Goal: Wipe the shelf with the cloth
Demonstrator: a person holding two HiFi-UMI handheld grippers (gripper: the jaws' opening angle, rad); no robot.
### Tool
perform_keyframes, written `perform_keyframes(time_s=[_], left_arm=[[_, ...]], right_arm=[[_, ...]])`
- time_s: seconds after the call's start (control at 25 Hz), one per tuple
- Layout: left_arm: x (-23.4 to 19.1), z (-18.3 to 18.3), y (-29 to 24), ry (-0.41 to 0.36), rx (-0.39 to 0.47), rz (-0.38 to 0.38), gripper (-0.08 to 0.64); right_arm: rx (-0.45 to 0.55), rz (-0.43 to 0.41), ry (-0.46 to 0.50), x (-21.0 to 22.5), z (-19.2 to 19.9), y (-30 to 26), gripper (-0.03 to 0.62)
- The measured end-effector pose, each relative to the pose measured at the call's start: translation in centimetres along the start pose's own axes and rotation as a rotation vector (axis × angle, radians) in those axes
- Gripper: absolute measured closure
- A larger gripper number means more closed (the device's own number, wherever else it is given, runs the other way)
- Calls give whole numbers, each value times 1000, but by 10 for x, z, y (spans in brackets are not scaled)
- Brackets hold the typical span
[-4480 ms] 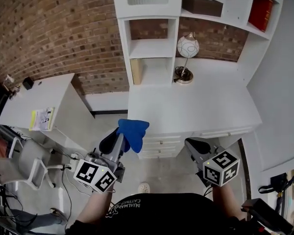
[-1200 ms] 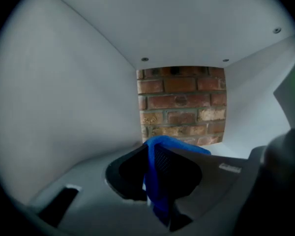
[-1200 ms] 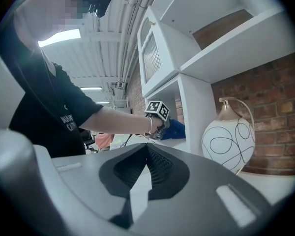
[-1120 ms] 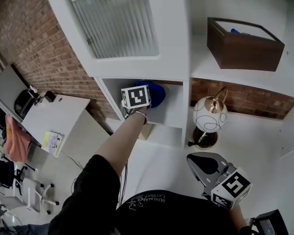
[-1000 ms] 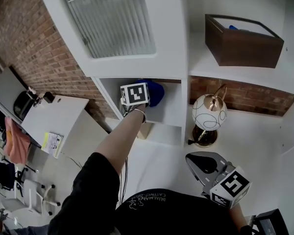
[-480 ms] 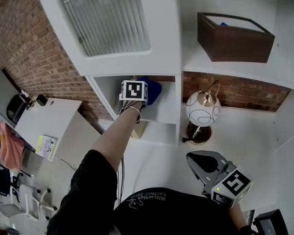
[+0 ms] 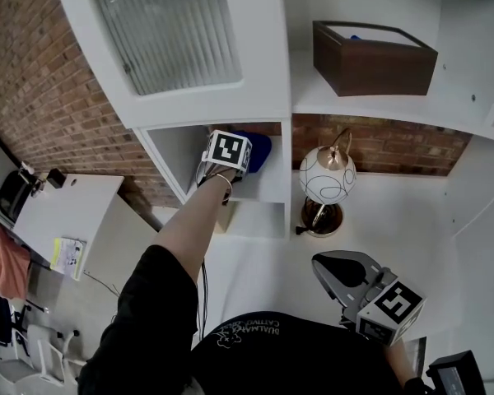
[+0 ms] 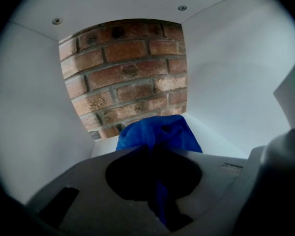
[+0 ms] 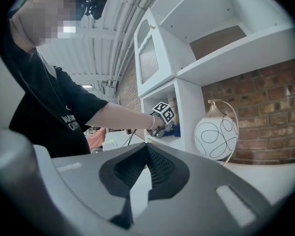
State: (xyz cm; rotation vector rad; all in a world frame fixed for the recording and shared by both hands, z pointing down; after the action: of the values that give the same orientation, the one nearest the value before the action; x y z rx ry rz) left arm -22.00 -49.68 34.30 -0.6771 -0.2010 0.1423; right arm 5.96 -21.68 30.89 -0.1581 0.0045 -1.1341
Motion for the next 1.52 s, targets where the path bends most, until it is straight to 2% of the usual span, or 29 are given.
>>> perform_keyframes(time_s=[0.52, 0.64, 0.72, 0.8, 0.92, 1.0, 1.04, 1.16, 1.24, 1.4, 1.52], left_arm=[[55, -18, -9, -103, 17, 167, 537], [73, -21, -7, -139, 55, 253, 532], [80, -22, -3, -151, 100, 269, 532], [80, -22, 1, -112, 151, 274, 532], [68, -21, 13, -13, 229, 275, 532], [52, -18, 26, 12, 280, 227, 532], [40, -16, 33, 14, 291, 170, 532], [6, -4, 48, 42, 253, -44, 532], [-10, 6, 53, 82, 228, -126, 532], [-32, 26, 55, 152, 168, -173, 537], [-41, 32, 52, 168, 132, -161, 537]], right_arm=[[-34, 163, -14, -23, -3, 42, 584], [-57, 191, -27, -30, -3, 50, 584], [-68, 205, -26, -34, -3, 54, 583], [-73, 213, -18, -39, -5, 55, 583], [-71, 207, -5, -45, -8, 52, 583], [-70, 188, 4, -51, -10, 47, 583], [-68, 175, 9, -53, -12, 45, 584], [-51, 139, 24, -60, -17, 35, 583], [-37, 117, 42, -65, -20, 27, 584], [-38, 84, 61, -73, -21, 18, 583], [-74, 81, 13, -78, -20, 18, 584]])
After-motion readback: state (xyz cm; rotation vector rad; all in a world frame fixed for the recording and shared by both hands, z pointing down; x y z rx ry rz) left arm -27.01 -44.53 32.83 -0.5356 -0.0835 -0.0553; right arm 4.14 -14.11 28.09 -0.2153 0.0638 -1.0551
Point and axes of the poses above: the fingertips, and each gripper's own axes: y backward along the fingers, x to its right, z out of its underside, the point moved 7 cm from there along y, backward along the fingers, and after that the axes turned 2 degrees about y, right-handed, at the moved point
